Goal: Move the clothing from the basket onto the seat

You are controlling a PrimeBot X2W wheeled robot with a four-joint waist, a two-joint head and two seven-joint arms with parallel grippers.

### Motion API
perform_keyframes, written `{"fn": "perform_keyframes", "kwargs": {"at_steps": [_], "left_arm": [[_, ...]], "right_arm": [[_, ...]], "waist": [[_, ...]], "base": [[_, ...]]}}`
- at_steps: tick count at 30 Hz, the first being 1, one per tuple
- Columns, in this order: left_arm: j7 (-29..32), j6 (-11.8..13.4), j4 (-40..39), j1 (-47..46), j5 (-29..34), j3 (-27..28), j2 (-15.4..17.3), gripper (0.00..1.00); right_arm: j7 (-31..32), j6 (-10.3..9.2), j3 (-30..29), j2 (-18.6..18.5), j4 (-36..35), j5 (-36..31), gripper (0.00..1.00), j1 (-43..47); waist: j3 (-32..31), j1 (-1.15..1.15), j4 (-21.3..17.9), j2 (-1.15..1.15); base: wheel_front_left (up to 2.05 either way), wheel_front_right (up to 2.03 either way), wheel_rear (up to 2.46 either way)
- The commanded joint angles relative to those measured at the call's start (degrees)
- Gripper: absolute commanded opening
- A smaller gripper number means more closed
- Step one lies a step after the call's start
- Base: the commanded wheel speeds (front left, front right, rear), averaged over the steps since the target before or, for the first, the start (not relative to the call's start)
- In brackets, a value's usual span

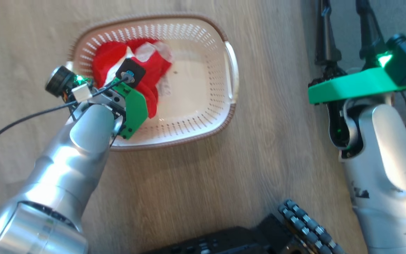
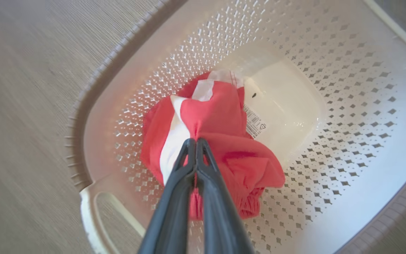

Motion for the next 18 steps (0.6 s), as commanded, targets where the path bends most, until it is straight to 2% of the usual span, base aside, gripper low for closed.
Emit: {"fn": "perform_keyframes", "kwargs": {"at_steps": [1, 9, 18], "left_arm": [[-1.72, -0.11, -1.81, 1.48, -1.33, 1.10, 0.32, 0.00], [-4.50, -0.88, -8.65, 7.20, -9.00, -0.89, 0.27, 0.00], [-7.42, 1.38, -14.27, 12.58, -17.54, -4.02, 0.26, 0.00]], "right_arm": [[-0.28, 0.40, 0.19, 0.51, -1.04, -0.92, 1.00, 2.59], [-0.28, 0.40, 0.24, 0.51, 0.97, -2.78, 1.00, 4.76], [-0.28, 0.40, 0.49, 0.51, 3.83, -4.13, 1.00, 7.36]], "waist": [[-4.00, 0.00, 2.80, 0.00], [-11.59, 0.00, 5.20, 0.00], [-20.09, 0.00, 7.32, 0.00]], "base": [[0.00, 0.00, 0.00], [0.00, 0.00, 0.00], [0.00, 0.00, 0.00]]}}
